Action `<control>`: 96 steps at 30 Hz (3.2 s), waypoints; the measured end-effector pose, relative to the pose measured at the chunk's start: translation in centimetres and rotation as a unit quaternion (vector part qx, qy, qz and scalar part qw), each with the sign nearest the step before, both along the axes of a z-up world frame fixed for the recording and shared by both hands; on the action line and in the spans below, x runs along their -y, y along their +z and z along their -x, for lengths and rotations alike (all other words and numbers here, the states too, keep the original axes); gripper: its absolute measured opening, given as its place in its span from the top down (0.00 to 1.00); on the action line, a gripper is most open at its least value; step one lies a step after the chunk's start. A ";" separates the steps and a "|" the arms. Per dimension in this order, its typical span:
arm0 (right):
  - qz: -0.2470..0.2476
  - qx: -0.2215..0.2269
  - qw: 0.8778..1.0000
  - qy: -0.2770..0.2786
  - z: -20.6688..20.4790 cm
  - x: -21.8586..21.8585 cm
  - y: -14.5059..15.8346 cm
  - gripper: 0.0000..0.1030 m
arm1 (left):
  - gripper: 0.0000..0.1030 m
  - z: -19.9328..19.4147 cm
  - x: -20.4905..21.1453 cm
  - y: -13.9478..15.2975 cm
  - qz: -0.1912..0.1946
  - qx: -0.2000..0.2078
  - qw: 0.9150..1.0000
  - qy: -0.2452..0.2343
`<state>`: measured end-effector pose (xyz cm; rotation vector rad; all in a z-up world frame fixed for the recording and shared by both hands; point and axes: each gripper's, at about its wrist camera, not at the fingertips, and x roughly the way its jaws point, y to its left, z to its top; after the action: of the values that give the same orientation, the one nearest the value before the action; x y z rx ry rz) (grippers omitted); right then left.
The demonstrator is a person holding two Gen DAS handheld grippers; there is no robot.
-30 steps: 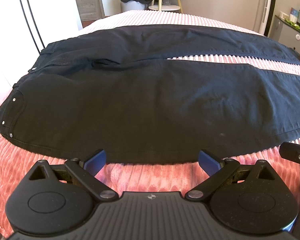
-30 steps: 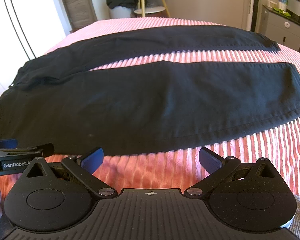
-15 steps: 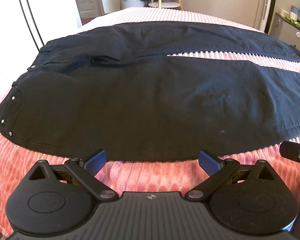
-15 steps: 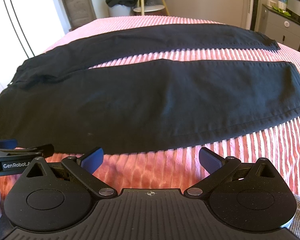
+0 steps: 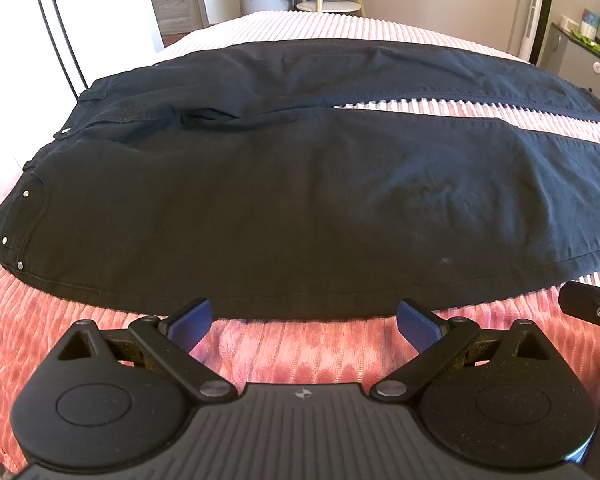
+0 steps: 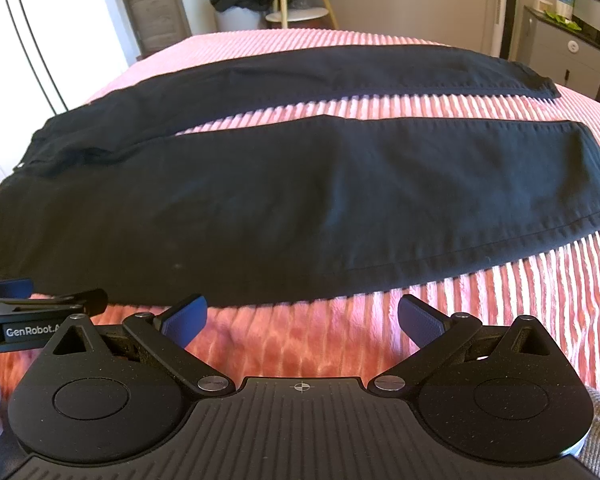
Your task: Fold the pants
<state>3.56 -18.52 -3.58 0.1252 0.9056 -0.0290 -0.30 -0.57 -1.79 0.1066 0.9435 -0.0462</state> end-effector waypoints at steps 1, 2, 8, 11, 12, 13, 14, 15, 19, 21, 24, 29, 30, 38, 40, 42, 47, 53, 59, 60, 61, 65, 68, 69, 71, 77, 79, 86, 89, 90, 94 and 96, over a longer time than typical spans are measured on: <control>0.000 0.000 1.000 0.000 0.0 0.0 0.0 0.00 | 0.04 0.0 0.0 0.0 0.000 -0.001 1.000 0.000; 0.000 0.000 1.000 0.000 0.0 0.0 0.0 0.00 | 0.04 -0.1 0.0 0.0 0.000 -0.001 1.000 0.000; 0.001 -0.003 1.000 -0.001 0.0 0.0 -0.1 0.00 | 0.04 -0.2 -0.1 0.0 0.000 -0.004 1.000 0.000; 0.001 -0.003 1.000 -0.001 0.0 0.0 -0.1 0.00 | 0.04 -0.2 -0.1 0.0 0.000 -0.004 1.000 0.000; 0.001 -0.003 1.000 -0.001 0.0 0.0 -0.1 0.00 | 0.04 -0.3 -0.1 0.0 0.000 -0.004 1.000 0.000; 0.001 -0.003 1.000 -0.001 0.0 0.0 -0.1 0.00 | 0.04 -0.2 -0.1 0.0 0.000 -0.004 1.000 0.000; 0.001 -0.004 1.000 -0.001 -0.1 0.0 -0.1 0.00 | 0.04 -0.3 -0.1 0.0 0.000 -0.004 1.000 0.000; 0.001 -0.004 1.000 -0.001 -0.1 0.0 -0.1 0.00 | 0.04 -0.2 -0.1 0.0 0.000 -0.004 1.000 0.000; 0.001 -0.004 1.000 -0.001 0.0 0.0 -0.1 0.00 | 0.04 -0.2 -0.1 0.0 0.000 -0.005 1.000 0.000; 0.001 -0.004 1.000 -0.001 0.0 0.0 -0.1 0.00 | 0.04 -0.3 -0.1 0.0 0.000 -0.006 1.000 0.000; 0.001 -0.004 1.000 -0.001 0.0 0.0 -0.1 0.00 | 0.04 -0.2 -0.1 0.1 0.000 -0.007 1.000 -0.001; -0.001 -0.005 1.000 -0.001 0.0 0.0 -0.2 0.00 | 0.04 -0.2 0.0 0.1 -0.001 -0.010 1.000 -0.003; -0.001 -0.006 1.000 -0.002 0.0 0.0 -0.2 0.00 | 0.04 -0.2 0.0 0.2 -0.001 -0.011 1.000 -0.003; -0.003 -0.012 1.000 -0.002 -0.3 0.1 -0.2 0.00 | 0.04 -0.6 0.1 0.2 0.001 -0.017 1.000 -0.004; -0.003 -0.013 1.000 -0.003 -0.3 0.1 -0.2 0.00 | 0.04 -0.7 0.1 0.3 0.002 -0.017 1.000 -0.005; -0.003 -0.015 1.000 -0.003 -0.4 0.0 -0.3 0.00 | 0.04 -0.6 0.1 0.3 0.001 -0.019 1.000 -0.006; -0.003 -0.018 1.000 -0.002 -0.6 0.0 -0.5 0.00 | 0.04 -0.5 0.3 0.4 -0.001 -0.019 1.000 -0.012; -0.006 -0.025 1.000 -0.005 -1.0 0.1 -0.8 0.00 | 0.04 -0.6 0.4 0.5 -0.001 -0.024 1.000 -0.010; -0.005 -0.029 1.000 -0.005 -1.0 0.2 -1.0 0.00 | 0.04 -0.6 0.8 0.6 -0.010 -0.029 0.999 -0.011; -0.005 -0.029 1.000 -0.004 -1.0 0.2 -1.0 0.00 | 0.04 -0.6 0.8 0.6 -0.011 -0.030 0.999 -0.011; -0.005 -0.030 1.000 -0.003 -1.1 0.3 -1.0 0.00 | 0.04 -0.7 0.9 0.6 -0.012 -0.032 0.999 -0.011; -0.008 -0.042 0.999 -0.002 -1.5 0.6 -1.2 0.00 | 0.04 -0.7 1.1 0.6 -0.016 -0.039 0.999 -0.010; -0.016 -0.062 0.998 0.001 -2.4 1.0 -1.3 0.00 | 0.04 -1.1 1.3 0.4 -0.021 -0.052 0.998 -0.011; -0.022 -0.065 0.998 0.001 -3.0 1.3 -1.3 0.00 | 0.04 -1.3 1.3 0.4 -0.020 -0.056 0.998 -0.010; -0.030 -0.067 0.997 -0.012 -4.4 2.1 -1.4 0.00 | 0.04 -1.7 1.1 0.7 -0.010 -0.058 0.998 -0.003; -0.053 -0.068 0.993 -0.082 -9.9 6.4 -2.8 0.00 | 0.04 -4.9 -0.1 1.8 0.001 -0.023 0.999 0.033; -0.046 -0.076 0.992 -0.085 -10.8 6.9 -3.3 0.00 | 0.04 -6.8 -0.8 1.7 -0.006 -0.015 0.998 0.061; 0.045 -0.122 0.991 -0.040 -12.1 4.4 -4.5 0.00 | 0.04 -13.9 -3.0 0.9 -0.025 0.028 0.984 0.175; 0.000 -0.154 0.988 -0.031 -14.1 6.0 -2.9 0.00 | 0.04 -16.1 -3.8 0.2 -0.005 0.066 0.972 0.227; -0.033 -0.141 0.989 -0.040 -14.9 7.3 -1.9 0.00 | 0.04 -16.4 -3.9 -0.2 -0.005 0.087 0.967 0.239; -0.102 -0.081 0.983 -0.131 -20.8 13.6 2.1 0.00 | 0.04 -16.9 -4.7 -1.8 -0.029 0.160 0.944 0.288; -0.119 -0.062 0.974 -0.182 -25.1 16.4 2.9 0.00 | 0.04 -17.2 -5.4 -1.7 -0.033 0.185 0.935 0.299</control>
<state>28.62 -34.92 -0.67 0.5171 0.9994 -0.2730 16.88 4.79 -3.44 -0.1123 0.5679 0.5545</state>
